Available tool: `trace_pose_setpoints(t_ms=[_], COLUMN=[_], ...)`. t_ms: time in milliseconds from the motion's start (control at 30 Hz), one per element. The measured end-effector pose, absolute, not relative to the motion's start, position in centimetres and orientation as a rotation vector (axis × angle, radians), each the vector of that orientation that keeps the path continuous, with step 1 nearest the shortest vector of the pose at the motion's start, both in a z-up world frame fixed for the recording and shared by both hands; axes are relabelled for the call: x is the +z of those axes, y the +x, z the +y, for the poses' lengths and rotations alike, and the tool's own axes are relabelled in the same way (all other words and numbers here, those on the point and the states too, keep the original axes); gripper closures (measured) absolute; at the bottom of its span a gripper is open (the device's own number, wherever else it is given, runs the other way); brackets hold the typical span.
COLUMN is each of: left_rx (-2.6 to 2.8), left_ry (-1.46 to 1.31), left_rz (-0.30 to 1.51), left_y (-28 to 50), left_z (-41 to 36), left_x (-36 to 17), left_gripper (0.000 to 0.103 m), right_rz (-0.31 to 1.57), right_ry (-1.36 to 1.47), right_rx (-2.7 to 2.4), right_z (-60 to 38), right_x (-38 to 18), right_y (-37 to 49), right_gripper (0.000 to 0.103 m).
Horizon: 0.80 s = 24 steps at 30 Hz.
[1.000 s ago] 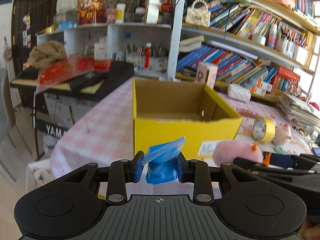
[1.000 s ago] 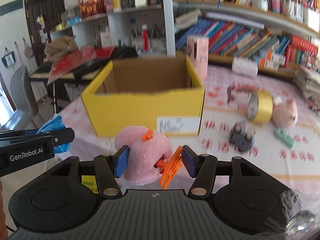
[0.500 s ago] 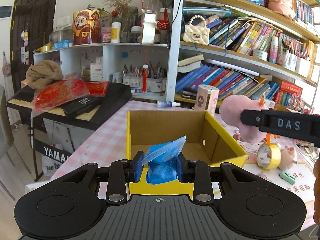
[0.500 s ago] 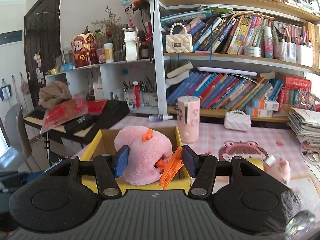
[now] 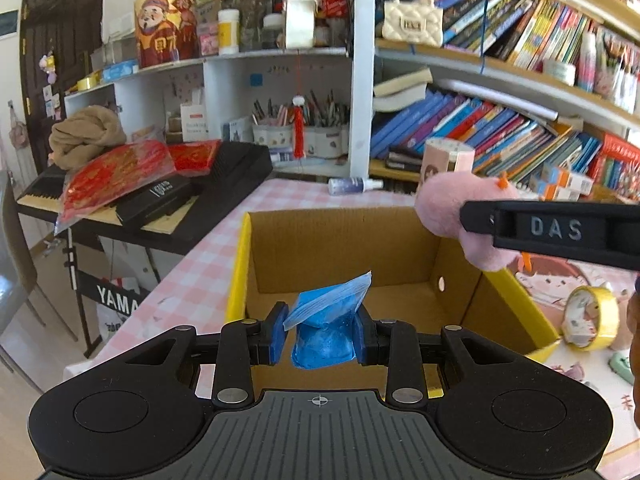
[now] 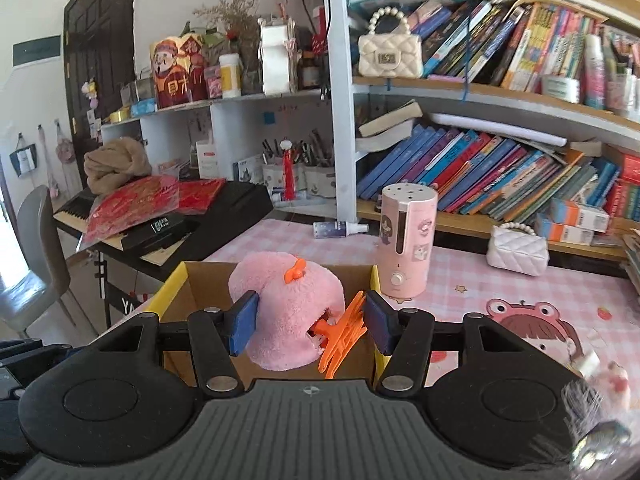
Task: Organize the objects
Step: 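Carry the blue figure and pink pig over the yellow box with both grippers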
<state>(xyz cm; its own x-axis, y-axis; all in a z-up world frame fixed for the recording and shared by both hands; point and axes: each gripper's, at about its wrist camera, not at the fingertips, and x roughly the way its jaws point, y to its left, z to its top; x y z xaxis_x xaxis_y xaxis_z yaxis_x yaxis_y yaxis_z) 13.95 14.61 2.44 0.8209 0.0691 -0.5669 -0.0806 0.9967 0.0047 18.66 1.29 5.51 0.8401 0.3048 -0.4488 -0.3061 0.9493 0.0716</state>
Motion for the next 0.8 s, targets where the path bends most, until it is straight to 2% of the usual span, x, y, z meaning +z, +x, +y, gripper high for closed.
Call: trace_pose_setpoints(t_ms=[333, 800], left_rx=[0.118, 0.121], left_ry=[0.018, 0.051], left_rz=[0.749, 0.868], left_y=[17.6, 19.9], left_z=[13.6, 12.9], left_x=[-0.5, -2.7], left_gripper=[0.072, 0.072], right_rz=[0.605, 0.767], right_ry=[-0.078, -0.189], right_rx=[0.417, 0.514], right_z=[2.7, 4.5], right_x=[2.1, -1.2], right_y=[24.2, 27.4], right_gripper=[0.048, 0.048])
